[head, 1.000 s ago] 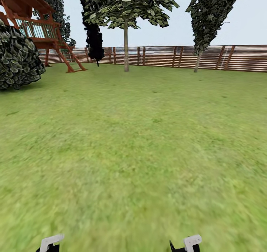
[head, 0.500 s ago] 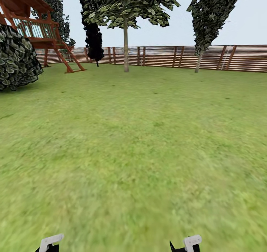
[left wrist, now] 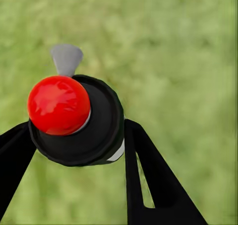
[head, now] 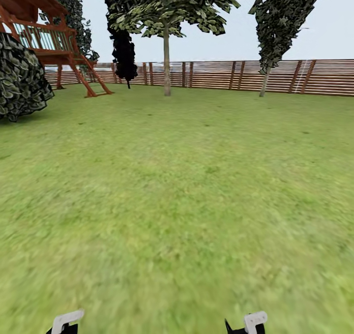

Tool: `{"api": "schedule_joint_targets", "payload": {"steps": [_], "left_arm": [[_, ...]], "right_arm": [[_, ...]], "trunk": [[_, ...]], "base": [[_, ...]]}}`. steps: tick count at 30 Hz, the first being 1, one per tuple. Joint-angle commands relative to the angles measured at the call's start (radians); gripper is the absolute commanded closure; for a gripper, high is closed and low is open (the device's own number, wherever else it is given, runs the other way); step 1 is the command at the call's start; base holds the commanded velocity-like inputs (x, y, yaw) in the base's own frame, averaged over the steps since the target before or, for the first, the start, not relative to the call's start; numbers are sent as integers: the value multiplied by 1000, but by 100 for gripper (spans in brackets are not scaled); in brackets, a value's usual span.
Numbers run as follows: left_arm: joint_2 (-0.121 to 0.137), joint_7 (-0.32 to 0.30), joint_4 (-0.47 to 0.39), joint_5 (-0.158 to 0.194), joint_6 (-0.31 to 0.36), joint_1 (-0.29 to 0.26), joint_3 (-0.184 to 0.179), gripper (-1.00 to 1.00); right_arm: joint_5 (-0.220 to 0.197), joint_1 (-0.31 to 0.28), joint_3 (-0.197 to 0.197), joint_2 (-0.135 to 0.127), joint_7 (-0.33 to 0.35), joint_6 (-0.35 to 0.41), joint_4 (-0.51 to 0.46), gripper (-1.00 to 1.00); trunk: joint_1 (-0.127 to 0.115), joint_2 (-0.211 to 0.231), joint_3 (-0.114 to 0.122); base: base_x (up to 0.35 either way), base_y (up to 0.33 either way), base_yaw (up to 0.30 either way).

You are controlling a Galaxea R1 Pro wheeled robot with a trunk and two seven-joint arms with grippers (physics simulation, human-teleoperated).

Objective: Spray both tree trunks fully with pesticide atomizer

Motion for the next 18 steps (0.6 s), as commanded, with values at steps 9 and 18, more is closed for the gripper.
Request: {"api": "schedule_joint_targets", "payload": {"steps": [9,18], "left_arm": [[-1,0,0,-1,0,0,0,100],[0,-2,0,-2,0,0,0,100]], "right_arm": [[0,0,0,0,0,0,0,-100],[0,0,0,0,0,0,0,-100]], "trunk": [[0,0,0],[0,0,0]], "base": [[339,0,0],[339,0,0]]}}
